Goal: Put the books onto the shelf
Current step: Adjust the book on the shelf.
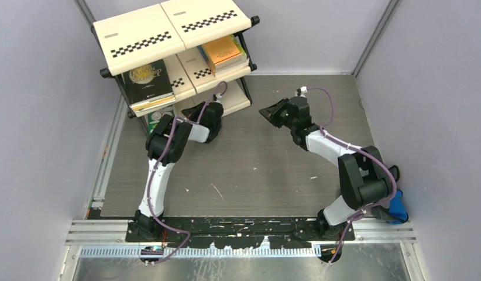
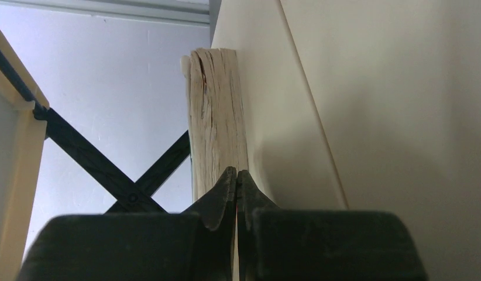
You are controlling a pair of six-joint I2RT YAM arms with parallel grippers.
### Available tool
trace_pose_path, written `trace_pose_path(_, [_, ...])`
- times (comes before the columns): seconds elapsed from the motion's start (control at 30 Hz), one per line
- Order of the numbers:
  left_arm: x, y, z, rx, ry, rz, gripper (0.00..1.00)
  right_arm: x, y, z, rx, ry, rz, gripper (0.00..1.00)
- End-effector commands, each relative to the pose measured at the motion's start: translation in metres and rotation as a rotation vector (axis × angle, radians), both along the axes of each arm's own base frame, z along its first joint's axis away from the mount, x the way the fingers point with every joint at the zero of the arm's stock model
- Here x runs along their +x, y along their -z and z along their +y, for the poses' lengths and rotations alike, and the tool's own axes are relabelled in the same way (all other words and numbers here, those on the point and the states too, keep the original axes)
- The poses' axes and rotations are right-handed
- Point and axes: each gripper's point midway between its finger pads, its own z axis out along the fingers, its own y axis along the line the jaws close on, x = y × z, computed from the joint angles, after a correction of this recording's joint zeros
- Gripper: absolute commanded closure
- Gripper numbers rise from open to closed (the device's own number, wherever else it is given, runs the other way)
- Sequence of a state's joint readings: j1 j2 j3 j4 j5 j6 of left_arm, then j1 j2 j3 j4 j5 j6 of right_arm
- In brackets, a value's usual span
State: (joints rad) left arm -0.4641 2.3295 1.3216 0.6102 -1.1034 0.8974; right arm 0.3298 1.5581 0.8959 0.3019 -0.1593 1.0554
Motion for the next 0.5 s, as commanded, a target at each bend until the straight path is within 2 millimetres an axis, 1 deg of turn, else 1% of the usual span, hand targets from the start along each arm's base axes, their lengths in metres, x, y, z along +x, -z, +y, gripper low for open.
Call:
trace_pose_path(0.0, [0.011, -0.008, 0.007, -0.061, 0.003, -0.017, 0.99, 0.016, -0.03, 0.004, 0.049, 0.003, -0.096, 0.88])
trace_pose_path(0.13, [0.018, -0.005, 0.014, -0.068, -0.011, -0.013, 1.0, 0.019, -0.025, 0.006, 0.049, 0.001, -0.092, 0.87])
trace_pose_path(0.27, [0.023, -0.003, 0.026, -0.075, -0.033, -0.009, 1.0, 0.021, -0.018, 0.007, 0.049, 0.002, -0.081, 0.87])
trace_pose_path(0.37, [0.024, -0.005, 0.033, -0.074, -0.05, -0.015, 1.0, 0.021, -0.014, 0.008, 0.053, 0.0, -0.077, 0.88])
trace_pose_path(0.47, [0.023, -0.006, 0.034, -0.07, -0.04, -0.02, 1.0, 0.023, -0.01, 0.009, 0.057, 0.001, -0.072, 0.87])
